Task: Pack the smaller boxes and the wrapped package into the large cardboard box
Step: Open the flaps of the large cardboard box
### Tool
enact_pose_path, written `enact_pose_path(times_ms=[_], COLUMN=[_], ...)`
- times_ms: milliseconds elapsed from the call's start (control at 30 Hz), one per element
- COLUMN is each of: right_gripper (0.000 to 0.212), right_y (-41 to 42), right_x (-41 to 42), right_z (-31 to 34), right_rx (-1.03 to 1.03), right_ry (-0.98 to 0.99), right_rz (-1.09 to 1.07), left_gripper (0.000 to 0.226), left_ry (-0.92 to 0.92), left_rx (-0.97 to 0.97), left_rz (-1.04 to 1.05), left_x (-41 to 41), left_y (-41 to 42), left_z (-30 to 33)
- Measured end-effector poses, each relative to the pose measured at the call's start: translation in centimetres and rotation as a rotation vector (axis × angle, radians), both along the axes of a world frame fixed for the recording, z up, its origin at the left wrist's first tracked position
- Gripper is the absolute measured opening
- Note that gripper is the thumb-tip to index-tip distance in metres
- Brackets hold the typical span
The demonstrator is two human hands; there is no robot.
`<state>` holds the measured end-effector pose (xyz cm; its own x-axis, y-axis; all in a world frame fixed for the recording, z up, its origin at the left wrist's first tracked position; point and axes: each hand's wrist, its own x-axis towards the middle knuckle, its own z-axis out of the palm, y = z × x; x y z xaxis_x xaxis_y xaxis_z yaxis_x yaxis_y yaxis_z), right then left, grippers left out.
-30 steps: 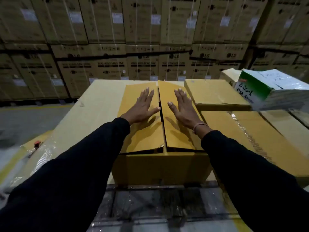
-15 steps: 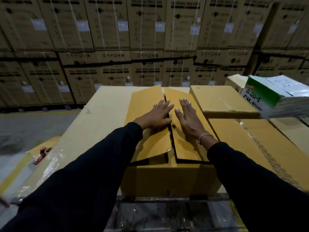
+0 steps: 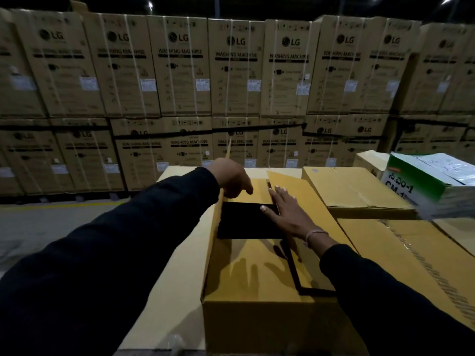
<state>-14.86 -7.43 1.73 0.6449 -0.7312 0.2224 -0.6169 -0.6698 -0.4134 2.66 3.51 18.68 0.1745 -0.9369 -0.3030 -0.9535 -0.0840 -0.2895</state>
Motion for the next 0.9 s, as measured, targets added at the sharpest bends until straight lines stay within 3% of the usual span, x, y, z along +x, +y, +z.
enact_pose_path(times_ms=[167, 200, 267, 367, 500, 700, 900], right_gripper=[0.097, 0.099, 0.101, 0.103, 0.109, 0.118, 0.113], right_y=[-0.2, -0.2, 0.2, 0.9, 1.7, 2.9, 3.2], right_x=[2.0, 2.4, 3.1, 4.3, 5.7, 6.0, 4.1], right_z=[-0.3, -0.4, -0.3, -0.3, -0.9, -2.0, 0.9], right_rx=[-0.064, -0.062, -0.039, 0.008, 0.049, 0.182, 0.112], right_ry=[0.248, 0.281, 0.321, 0.358, 0.415, 0.582, 0.727], right_rz=[0.051, 0.061, 0.075, 0.080, 0.043, -0.137, -0.291], left_gripper=[0.046, 0.064, 0.095, 0.097, 0.097, 0.087, 0.090], left_ry=[-0.187, -0.164, -0.222, -0.217, -0.087, 0.048, 0.077], left_rx=[0.137, 0.193, 0.252, 0.267, 0.174, -0.168, -0.369], left_rz=[-0.106, -0.016, -0.065, -0.128, -0.128, -0.229, -0.345], left_x=[4.9, 6.1, 8.1, 10.5, 11.8, 12.6, 11.8], left_y=[0.9, 1.0, 0.9, -0.3, -3.2, -5.5, -8.1], left_z=[0.6, -0.3, -1.6, -3.0, -7.8, -17.9, -20.0])
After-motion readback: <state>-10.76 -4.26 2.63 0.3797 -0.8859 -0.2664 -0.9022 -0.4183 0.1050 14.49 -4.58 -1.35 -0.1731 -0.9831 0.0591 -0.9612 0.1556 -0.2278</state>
